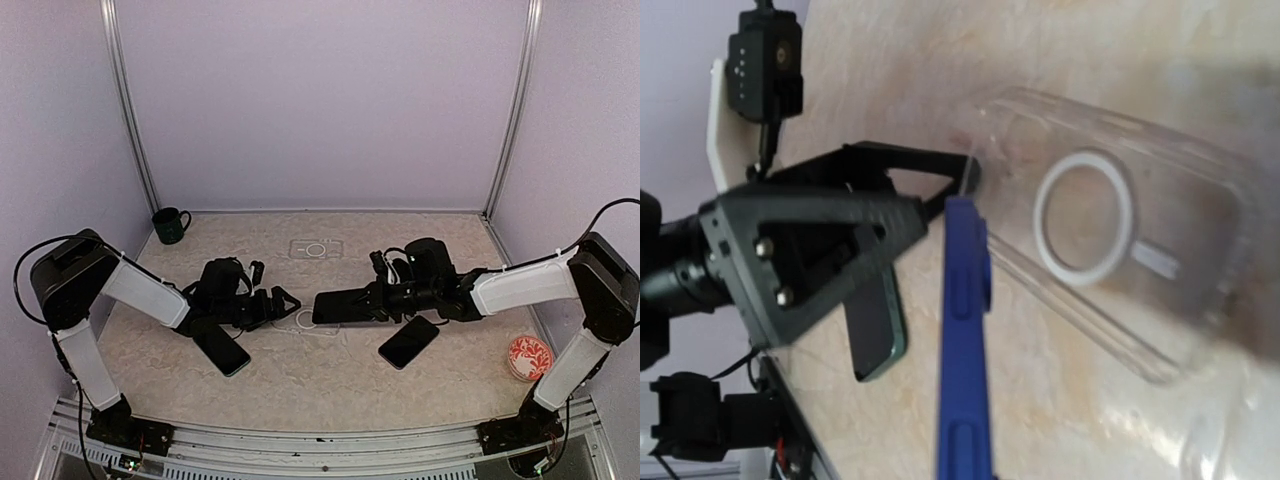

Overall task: Put the phone into the phone case
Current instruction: Move the phone case to the center of the board, then install the phone into the phone case.

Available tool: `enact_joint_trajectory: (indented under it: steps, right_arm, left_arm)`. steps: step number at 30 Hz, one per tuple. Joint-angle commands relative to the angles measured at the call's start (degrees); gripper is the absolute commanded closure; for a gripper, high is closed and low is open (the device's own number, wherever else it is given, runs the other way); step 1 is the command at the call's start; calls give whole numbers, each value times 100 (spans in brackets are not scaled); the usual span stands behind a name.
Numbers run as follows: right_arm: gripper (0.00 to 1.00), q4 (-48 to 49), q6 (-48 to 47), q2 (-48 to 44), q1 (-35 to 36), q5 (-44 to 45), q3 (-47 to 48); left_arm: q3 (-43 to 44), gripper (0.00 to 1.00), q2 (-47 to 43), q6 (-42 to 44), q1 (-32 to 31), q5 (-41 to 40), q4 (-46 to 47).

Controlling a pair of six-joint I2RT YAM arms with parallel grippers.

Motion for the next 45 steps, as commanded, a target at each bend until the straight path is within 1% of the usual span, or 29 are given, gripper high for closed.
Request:
enact_joint_trajectory:
  steps: [1, 6, 14, 28, 45]
  right_arm:
    - [100, 561, 208, 305, -91, -520, 348]
    - [100, 572, 238, 667, -100, -700, 634]
    - [100, 450, 140, 1090, -110, -800, 967]
    - [100, 587, 170, 1543, -108, -931, 1218]
    - [100, 534, 134, 2210, -111, -1028, 1792]
  left_arm:
    - [-59, 4, -124, -51, -65, -7, 149]
    - [127, 3, -202, 103, 36, -68, -29]
    - [234, 3, -185, 182, 148, -83, -54]
    - [197, 3, 102, 99, 185, 229, 258]
    - [154, 3, 240, 30, 176, 322, 363]
